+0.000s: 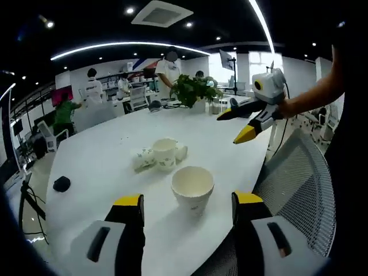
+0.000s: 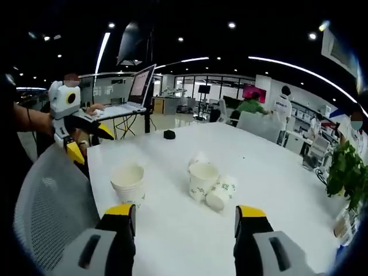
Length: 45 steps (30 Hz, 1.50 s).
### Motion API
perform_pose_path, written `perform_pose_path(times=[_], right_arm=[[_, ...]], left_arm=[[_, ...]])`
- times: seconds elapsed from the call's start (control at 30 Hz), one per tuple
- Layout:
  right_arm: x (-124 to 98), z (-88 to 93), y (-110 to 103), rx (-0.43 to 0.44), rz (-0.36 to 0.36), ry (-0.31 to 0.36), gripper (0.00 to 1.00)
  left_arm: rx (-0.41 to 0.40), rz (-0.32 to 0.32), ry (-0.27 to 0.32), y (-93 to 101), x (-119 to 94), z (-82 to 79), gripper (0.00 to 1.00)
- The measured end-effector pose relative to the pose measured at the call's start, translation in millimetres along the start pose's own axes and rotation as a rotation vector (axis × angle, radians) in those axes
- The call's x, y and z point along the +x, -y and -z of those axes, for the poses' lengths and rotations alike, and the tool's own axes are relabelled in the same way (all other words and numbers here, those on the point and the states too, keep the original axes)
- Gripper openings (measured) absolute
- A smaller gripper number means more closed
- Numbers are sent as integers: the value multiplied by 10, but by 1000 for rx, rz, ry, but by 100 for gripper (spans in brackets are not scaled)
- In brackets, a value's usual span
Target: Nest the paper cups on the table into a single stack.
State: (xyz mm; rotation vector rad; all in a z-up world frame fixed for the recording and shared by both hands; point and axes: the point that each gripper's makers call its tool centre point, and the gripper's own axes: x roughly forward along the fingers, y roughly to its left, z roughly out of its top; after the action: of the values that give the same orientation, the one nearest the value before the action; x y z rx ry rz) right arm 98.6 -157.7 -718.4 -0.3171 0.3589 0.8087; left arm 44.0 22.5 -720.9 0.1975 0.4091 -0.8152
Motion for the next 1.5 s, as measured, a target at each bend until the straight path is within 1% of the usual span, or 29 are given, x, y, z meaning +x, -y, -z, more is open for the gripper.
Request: perform_pose_path(times=[0.03,0.07,0.1,0.2,0.27,0.3,0.37,0.4,0.43,0.47,0.57,0.67,0.73,0.8,0.87,0.93,1.13,1.2,1.27,1.37,1.47,1.5], right_arm=[[37,-36,18,-8,-3,11,68],[81,-49,43,-9,-9,8,67],[115,-55,59,-13,-13,6,67],[230,-80,106,-48,-23,6,65],[313,-76,159,-71,-30,3,65],[344,-83,190,-106,-29,4,65],[418,-143,223,-153,-40,42,65],[451,-135,233,-146,-52,42,65],[464,-130,234,-144,-58,37,64],[510,-107,231,-139,-81,19,62],[597,-100,254,-134,-91,11,60],[675,-82,257,-115,-103,0,58],[729,-59,262,-112,-107,-12,56],[776,-39,291,-87,-109,-16,54],[817,-34,316,-66,-103,-19,52],[859,-15,336,-71,-97,-25,50],[961,47,396,-84,-106,-36,42],[990,18,421,-98,-97,-29,40],[1028,-40,427,-83,-98,-14,40],[1092,-82,410,-93,-107,-1,36],[1164,-70,366,-112,-124,-14,35],[1194,-41,348,-129,-131,-30,34]], left_arm=[[-15,6,15,29,2,28,64],[-25,-2,27,26,9,38,66],[-30,-14,28,13,19,69,67],[-69,-60,5,-50,50,167,66],[-54,-84,8,-97,73,166,68],[-43,-94,18,-123,80,154,69],[-47,-111,40,-169,89,132,72],[-51,-118,50,-199,97,131,73],[-41,-125,54,-225,102,137,75],[-21,-134,57,-252,104,147,76],[-13,-127,57,-259,122,197,76],[0,-113,59,-235,136,211,78],[7,-107,61,-224,140,207,79],[14,-100,75,-199,136,185,80],[13,-74,91,-144,143,157,80],[20,-63,94,-120,149,154,81],[4,-42,112,-83,159,134,82],[7,-42,112,-81,165,136,85],[2,-45,108,-88,170,146,88],[-7,-50,104,-98,168,152,88],[-8,-52,102,-100,168,154,89],[-10,-51,99,-98,171,162,89]])
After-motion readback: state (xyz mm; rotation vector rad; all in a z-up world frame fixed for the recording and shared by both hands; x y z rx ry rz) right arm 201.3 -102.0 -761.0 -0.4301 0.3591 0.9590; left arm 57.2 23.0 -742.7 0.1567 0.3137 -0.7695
